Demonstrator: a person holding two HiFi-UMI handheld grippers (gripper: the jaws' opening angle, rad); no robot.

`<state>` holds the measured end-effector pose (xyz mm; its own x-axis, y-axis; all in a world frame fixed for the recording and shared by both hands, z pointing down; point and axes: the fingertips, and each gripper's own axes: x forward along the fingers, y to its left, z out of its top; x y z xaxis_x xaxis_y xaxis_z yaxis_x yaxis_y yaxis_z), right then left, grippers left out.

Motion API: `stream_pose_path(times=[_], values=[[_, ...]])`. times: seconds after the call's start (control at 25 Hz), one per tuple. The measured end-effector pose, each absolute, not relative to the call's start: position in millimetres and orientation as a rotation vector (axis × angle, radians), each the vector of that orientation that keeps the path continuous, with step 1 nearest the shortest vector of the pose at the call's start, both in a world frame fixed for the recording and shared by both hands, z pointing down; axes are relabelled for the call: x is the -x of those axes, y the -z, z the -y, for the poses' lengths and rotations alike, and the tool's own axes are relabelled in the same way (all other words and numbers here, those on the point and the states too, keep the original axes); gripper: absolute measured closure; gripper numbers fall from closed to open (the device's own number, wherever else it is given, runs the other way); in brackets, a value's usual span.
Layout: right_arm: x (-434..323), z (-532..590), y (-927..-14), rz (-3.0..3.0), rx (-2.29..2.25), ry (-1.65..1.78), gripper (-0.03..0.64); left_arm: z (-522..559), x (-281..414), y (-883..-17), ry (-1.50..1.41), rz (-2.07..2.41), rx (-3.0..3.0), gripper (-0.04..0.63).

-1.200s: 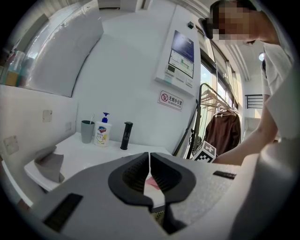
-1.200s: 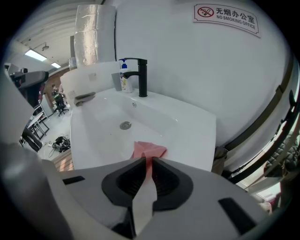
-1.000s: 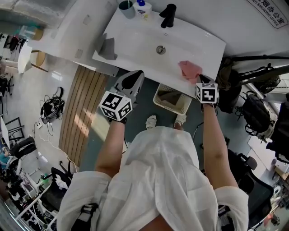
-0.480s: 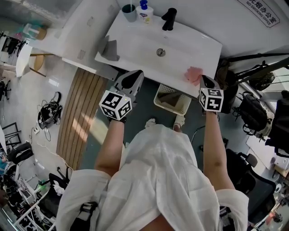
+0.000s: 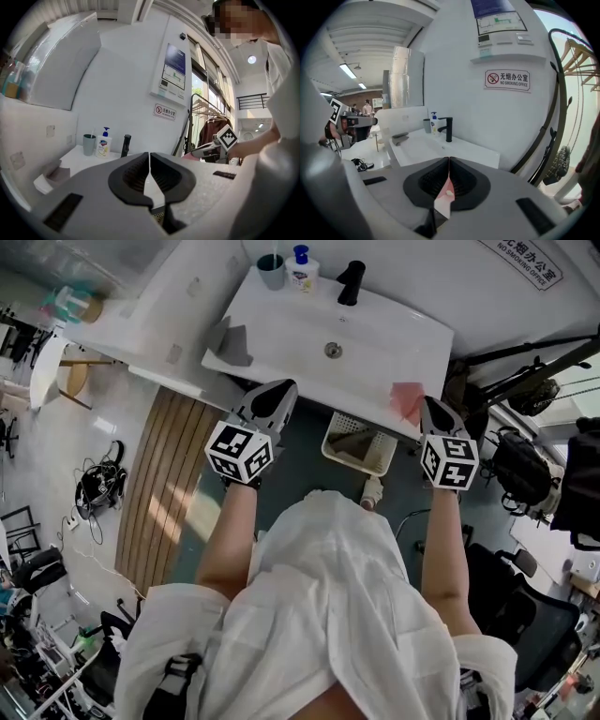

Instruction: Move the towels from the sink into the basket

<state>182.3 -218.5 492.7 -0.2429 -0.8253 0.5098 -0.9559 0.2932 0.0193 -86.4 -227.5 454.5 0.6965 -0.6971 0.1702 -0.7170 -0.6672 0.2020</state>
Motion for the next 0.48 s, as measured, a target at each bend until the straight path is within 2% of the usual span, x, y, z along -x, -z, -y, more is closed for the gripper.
stream_pose_path(times=[0.48], values=[[-147,170,-428,2.272,-1.590,-0.295,0.584,209,94,-440,-0.085,1.105,-2.694,0.580]])
